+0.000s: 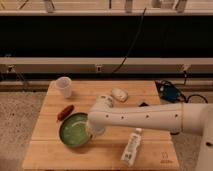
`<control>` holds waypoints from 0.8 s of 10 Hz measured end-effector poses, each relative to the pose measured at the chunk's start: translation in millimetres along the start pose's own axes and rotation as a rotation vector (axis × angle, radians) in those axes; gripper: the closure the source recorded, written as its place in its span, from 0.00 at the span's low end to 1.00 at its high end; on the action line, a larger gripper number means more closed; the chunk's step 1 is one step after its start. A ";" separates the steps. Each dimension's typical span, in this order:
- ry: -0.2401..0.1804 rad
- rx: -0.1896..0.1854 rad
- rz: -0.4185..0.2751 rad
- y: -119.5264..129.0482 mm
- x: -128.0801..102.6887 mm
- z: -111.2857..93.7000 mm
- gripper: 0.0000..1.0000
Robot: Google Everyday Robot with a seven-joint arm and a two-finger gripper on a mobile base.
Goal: Drag the ceramic bowl in a circle
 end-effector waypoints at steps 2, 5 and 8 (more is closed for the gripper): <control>0.002 0.001 0.012 1.8 0.8 -2.2 1.00; 0.004 0.005 0.018 -3.5 -2.3 -0.8 1.00; 0.007 0.004 0.030 -2.4 -2.4 -1.6 1.00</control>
